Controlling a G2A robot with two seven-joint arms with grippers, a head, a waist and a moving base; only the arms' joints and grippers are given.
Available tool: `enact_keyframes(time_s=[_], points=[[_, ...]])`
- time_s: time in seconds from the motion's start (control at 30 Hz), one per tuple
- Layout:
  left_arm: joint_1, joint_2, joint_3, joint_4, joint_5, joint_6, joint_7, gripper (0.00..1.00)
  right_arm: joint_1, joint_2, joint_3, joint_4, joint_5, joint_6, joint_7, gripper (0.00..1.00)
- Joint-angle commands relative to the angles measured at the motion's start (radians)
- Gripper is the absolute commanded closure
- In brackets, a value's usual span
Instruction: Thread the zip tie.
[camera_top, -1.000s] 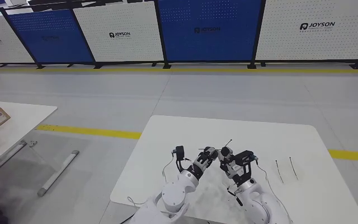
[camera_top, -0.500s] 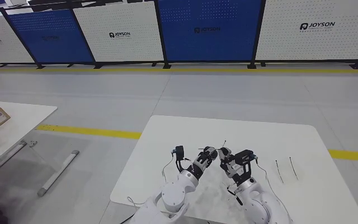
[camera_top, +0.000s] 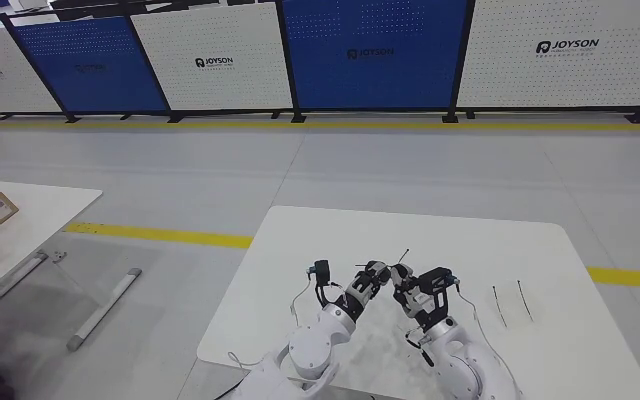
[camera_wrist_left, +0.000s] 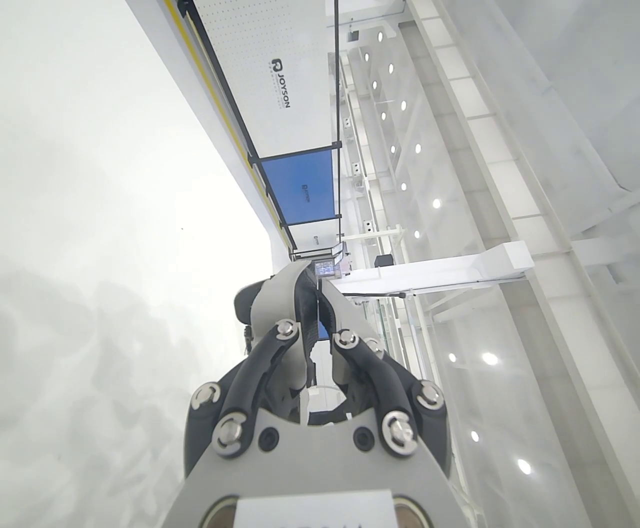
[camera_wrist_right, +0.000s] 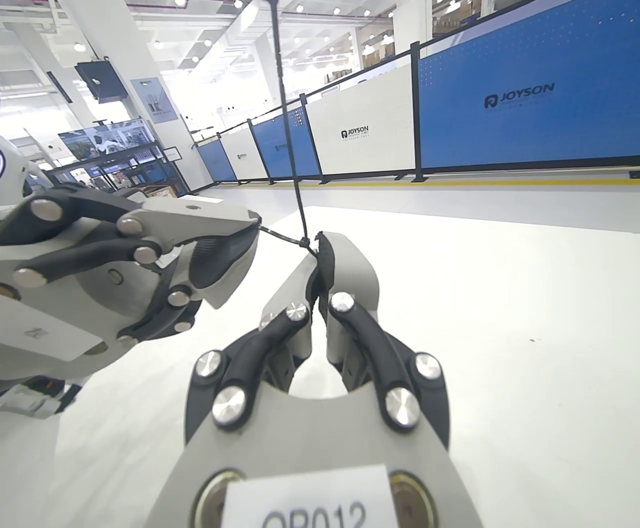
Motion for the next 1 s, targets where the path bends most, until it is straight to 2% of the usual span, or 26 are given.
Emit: enact_keyframes(time_s=[0.0, 0.43, 0.97], points=[[0.002, 0.0, 0.0, -0.003, 0.0, -0.003, -0.002, 1.0, 0.002, 0.0, -0.002, 0.003, 0.001, 0.0, 0.0, 1.0], [0.015, 0.001, -0.001, -0.024, -0.009, -0.044, -0.027, 1.0, 0.01, 0.001, -0.012, 0.02, -0.001, 0.0, -0.006, 1.0], [0.038, 0.004, -0.006, -0.087, -0.014, -0.073, -0.042, 1.0, 0.024, 0.002, -0.032, 0.056, 0.002, 0.0, -0.012, 1.0]])
